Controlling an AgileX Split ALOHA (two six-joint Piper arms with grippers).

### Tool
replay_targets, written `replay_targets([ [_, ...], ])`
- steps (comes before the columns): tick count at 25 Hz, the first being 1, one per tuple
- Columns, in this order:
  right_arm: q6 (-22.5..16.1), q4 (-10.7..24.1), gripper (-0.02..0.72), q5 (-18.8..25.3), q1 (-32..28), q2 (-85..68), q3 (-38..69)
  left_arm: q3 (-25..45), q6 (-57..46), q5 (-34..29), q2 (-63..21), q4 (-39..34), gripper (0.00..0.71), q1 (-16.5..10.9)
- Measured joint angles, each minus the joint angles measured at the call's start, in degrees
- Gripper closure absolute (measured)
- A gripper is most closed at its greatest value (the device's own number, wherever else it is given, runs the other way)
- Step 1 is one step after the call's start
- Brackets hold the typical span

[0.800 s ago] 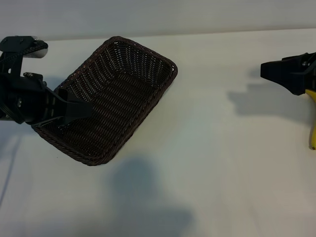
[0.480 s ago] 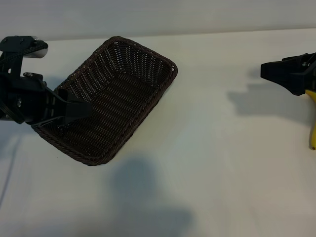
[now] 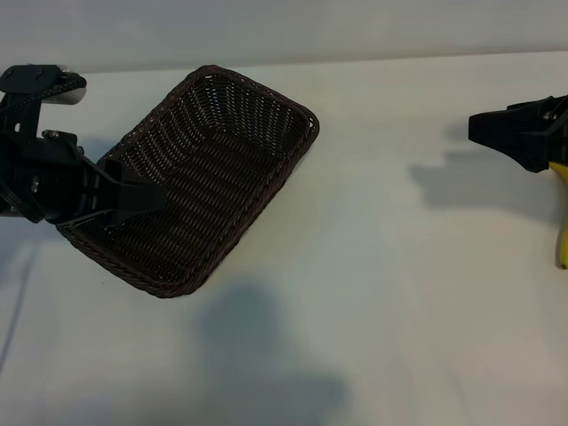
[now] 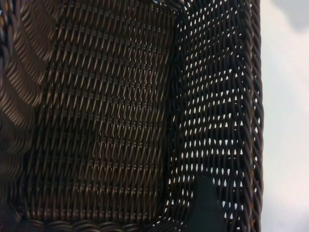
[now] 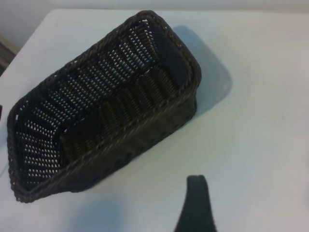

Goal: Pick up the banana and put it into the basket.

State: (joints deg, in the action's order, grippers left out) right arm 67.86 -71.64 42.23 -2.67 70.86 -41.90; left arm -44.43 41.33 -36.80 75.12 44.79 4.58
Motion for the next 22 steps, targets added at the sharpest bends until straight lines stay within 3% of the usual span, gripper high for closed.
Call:
replay_targets([
  [9,0.0,0.8,0.132,0.0,0.0,0.0,0.0,0.0,-3.7,0.9,0.0,0.0,0.162,0.0],
  [15,0.0,0.9,0.132,0.0,0.0,0.0,0.0,-0.4,-23.8,0.4,0.0,-1.8,0.162,0.0],
  [22,-0.1,1.3,0.132,-0.1,0.0,0.0,0.0,-2.1,-49.2,-4.2,0.0,-16.6,0.162,0.0],
])
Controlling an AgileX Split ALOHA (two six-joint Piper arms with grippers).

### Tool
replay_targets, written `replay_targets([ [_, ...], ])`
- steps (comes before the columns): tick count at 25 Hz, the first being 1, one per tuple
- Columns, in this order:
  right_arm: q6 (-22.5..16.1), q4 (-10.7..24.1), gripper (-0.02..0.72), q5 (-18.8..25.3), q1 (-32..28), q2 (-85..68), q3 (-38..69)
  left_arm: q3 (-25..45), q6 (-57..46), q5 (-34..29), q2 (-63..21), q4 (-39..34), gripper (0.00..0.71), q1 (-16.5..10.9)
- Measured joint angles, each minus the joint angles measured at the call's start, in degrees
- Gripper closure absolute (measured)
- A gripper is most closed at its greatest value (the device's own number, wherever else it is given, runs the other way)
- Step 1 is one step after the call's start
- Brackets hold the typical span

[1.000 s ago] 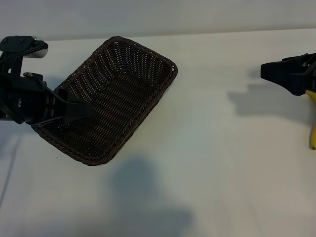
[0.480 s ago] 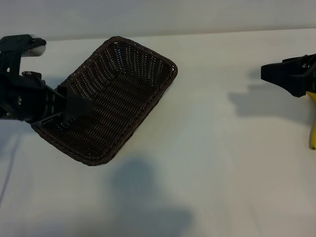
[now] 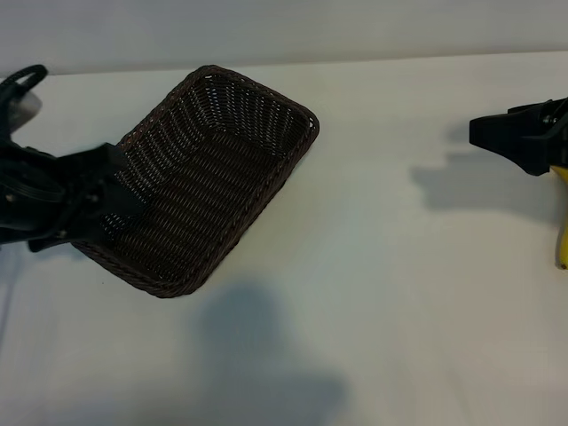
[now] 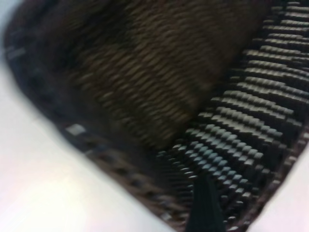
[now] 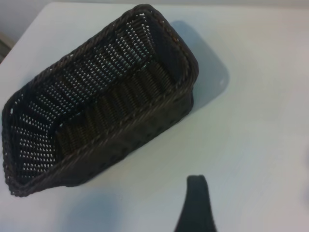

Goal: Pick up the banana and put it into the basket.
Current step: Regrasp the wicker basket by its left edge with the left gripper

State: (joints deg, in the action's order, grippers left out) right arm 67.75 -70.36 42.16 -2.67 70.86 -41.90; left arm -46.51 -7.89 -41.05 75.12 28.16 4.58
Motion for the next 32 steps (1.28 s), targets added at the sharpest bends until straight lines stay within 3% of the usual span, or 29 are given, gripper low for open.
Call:
replay_targets([
  [6,-0.5,0.1,0.132,-0.7,0.0,0.0,0.0,-8.0,-18.7,-9.2,0.0,-13.8,0.162,0.0],
  [13,-1.0,0.2,0.132,-0.8,0.0,0.0,0.0,-11.6,-34.4,-14.0,0.4,-17.4,0.163,0.0],
  [24,-2.1,0.2,0.132,-0.8,0.0,0.0,0.0,-11.7,-36.4,-15.7,10.3,-14.6,0.163,0.1],
  [32,-2.1,0.2,0.132,-0.9,0.0,0.0,0.0,-11.1,-36.4,-14.6,12.8,-14.6,0.163,0.1],
])
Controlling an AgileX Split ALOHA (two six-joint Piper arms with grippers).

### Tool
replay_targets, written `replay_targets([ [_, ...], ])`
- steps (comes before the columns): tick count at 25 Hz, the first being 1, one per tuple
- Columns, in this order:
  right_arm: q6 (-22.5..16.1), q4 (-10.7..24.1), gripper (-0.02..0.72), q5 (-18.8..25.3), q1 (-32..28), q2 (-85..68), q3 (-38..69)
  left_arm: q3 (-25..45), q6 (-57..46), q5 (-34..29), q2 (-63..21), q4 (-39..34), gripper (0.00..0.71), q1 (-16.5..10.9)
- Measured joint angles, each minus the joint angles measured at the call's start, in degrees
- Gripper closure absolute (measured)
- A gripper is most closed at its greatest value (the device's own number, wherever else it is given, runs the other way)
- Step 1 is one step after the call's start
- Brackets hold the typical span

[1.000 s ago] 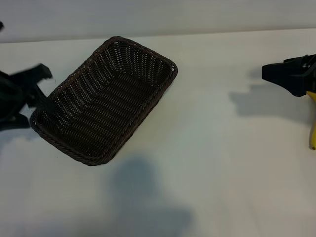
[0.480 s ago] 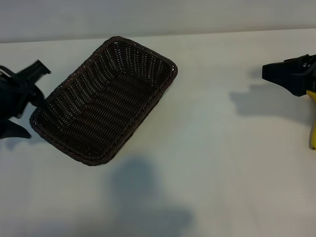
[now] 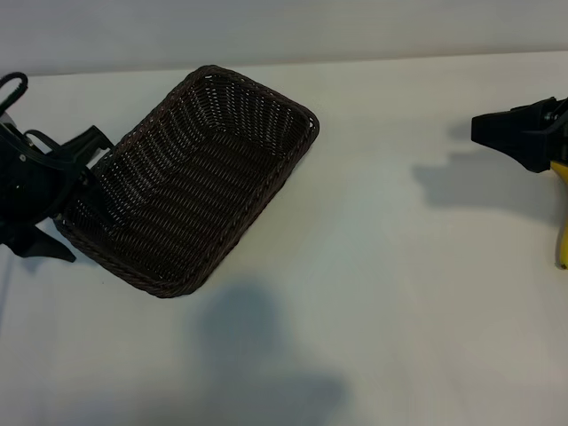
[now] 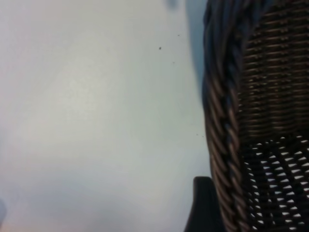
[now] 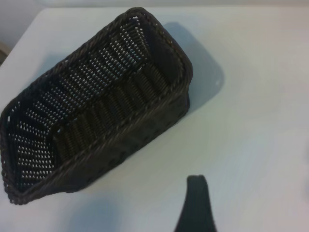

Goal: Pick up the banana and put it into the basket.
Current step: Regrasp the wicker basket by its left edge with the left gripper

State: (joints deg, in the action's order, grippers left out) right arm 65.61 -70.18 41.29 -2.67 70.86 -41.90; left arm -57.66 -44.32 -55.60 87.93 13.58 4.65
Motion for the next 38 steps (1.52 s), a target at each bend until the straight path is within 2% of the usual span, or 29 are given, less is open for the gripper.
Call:
replay_targets([
  [24,-0.1,0.0,0.132,-2.3,0.0,0.0,0.0,0.5,-1.5,5.6,7.2,0.2,0.164,0.0],
  [33,-0.1,0.0,0.132,-2.5,0.0,0.0,0.0,9.8,-3.4,15.9,7.2,0.2,0.165,0.0],
  [38,-0.2,0.0,0.132,-2.5,0.0,0.0,0.0,10.7,-3.5,21.6,7.3,0.2,0.165,0.0],
])
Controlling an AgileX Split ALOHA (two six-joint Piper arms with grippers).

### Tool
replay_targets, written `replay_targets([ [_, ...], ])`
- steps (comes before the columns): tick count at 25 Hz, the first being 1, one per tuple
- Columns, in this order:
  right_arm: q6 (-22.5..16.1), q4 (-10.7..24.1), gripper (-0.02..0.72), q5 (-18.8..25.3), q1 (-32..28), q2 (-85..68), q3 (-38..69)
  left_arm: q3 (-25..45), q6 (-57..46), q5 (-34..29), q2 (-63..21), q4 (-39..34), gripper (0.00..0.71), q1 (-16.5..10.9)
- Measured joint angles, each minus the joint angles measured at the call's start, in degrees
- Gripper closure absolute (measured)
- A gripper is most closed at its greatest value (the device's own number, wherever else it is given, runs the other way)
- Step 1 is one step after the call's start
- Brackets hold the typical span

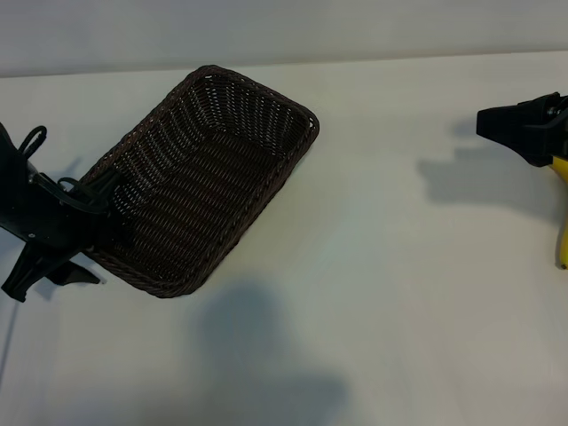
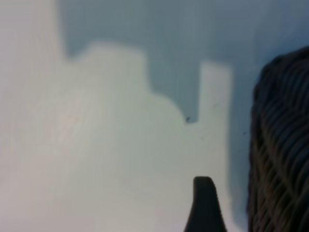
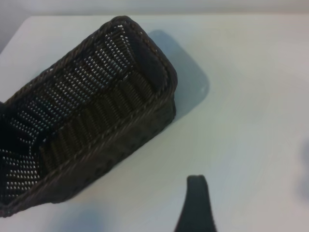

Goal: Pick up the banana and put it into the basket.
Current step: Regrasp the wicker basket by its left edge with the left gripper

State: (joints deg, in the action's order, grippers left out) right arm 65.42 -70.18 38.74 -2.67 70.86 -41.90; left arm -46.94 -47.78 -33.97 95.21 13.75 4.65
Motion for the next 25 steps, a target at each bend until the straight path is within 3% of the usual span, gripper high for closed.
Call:
replay_targets([
  [19,-0.3,0.0,0.132,-0.1,0.0,0.0,0.0,0.0,0.2,2.8,3.2,0.1,0.195,0.0],
  [22,-0.3,0.0,0.132,-0.1,0.0,0.0,0.0,0.0,0.2,2.7,3.2,0.2,0.234,0.0],
  [25,-0.5,0.0,0.132,-0.1,0.0,0.0,0.0,0.0,0.2,2.3,3.2,0.2,0.321,0.0],
])
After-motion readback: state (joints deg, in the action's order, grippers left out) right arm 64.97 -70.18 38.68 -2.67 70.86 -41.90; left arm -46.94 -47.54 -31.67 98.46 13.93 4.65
